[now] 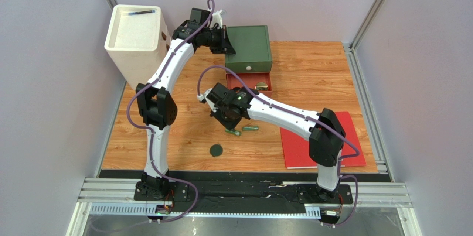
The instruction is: Organize the makeup
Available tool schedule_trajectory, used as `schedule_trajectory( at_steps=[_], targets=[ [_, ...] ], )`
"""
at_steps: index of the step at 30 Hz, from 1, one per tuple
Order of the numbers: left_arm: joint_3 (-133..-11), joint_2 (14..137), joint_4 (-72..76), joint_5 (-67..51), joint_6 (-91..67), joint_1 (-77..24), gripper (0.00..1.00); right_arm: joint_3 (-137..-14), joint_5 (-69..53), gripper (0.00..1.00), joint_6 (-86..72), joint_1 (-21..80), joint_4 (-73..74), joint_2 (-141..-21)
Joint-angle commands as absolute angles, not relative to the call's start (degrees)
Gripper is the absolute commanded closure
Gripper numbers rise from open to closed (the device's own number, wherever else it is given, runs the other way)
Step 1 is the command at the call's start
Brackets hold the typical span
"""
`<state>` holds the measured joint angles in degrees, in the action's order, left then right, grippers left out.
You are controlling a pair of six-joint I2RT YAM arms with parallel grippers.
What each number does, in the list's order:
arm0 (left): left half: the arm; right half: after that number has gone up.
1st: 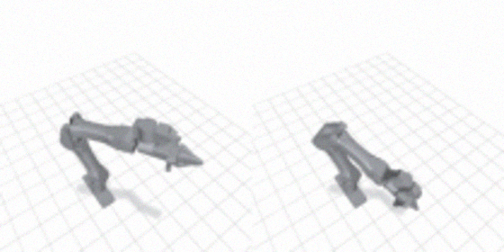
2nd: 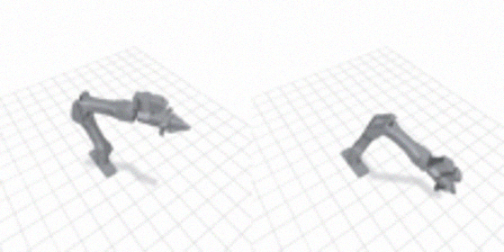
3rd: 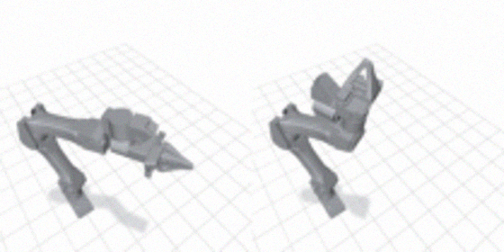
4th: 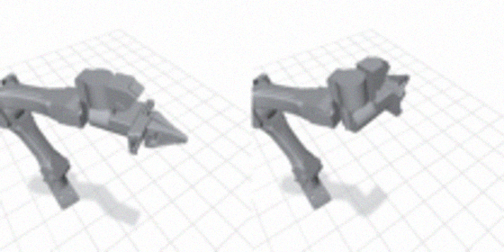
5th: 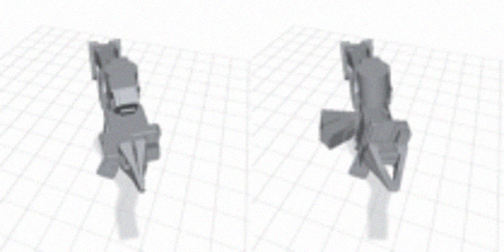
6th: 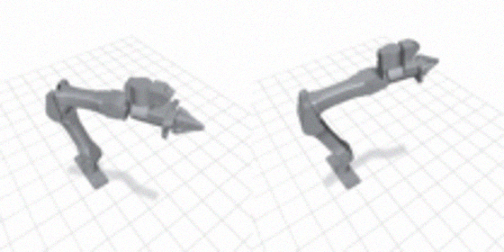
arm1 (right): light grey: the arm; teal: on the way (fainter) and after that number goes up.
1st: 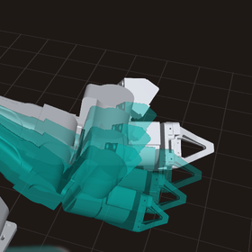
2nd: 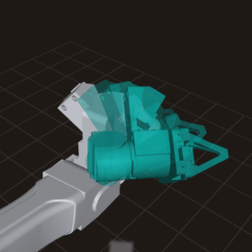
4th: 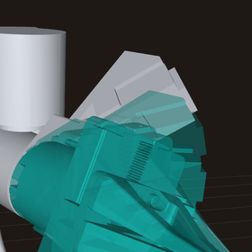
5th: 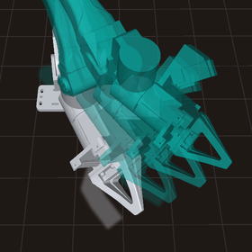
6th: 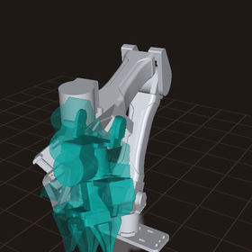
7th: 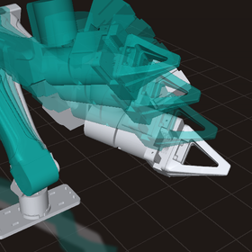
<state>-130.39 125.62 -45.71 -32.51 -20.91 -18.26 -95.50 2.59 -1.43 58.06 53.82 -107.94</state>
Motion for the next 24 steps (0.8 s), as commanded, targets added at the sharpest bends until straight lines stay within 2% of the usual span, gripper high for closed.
schedule_trajectory(
  at_steps=[1,11,21,23,24],
  targets=[
    [-126.39,129.99,-57.83,-25.84,-18.37,-17.49,1.0,-99.14,8.52,1.0,-0.79,54.24,49.58,-103.89],
    [-125.86,129.9,-57.83,-25.84,-18.28,-17.49,1.0,-107.92,13.01,1.0,1.84,44.66,44.13,-104.85],
    [-126.12,130.17,-57.92,-25.66,-17.93,-17.32,1.0,-109.95,16.34,1.0,2.99,42.98,42.62,-110.03],
    [-126.04,130.17,-58.09,-25.66,-17.84,-17.23,1.0,-111.09,16.61,0.83,2.64,42.89,44.37,-111.62],
    [-126.04,130.08,-58.1,-25.66,-17.84,-17.23,1.0,-111.27,16.44,0.69,2.55,42.8,44.91,-111.97]
  ],
)
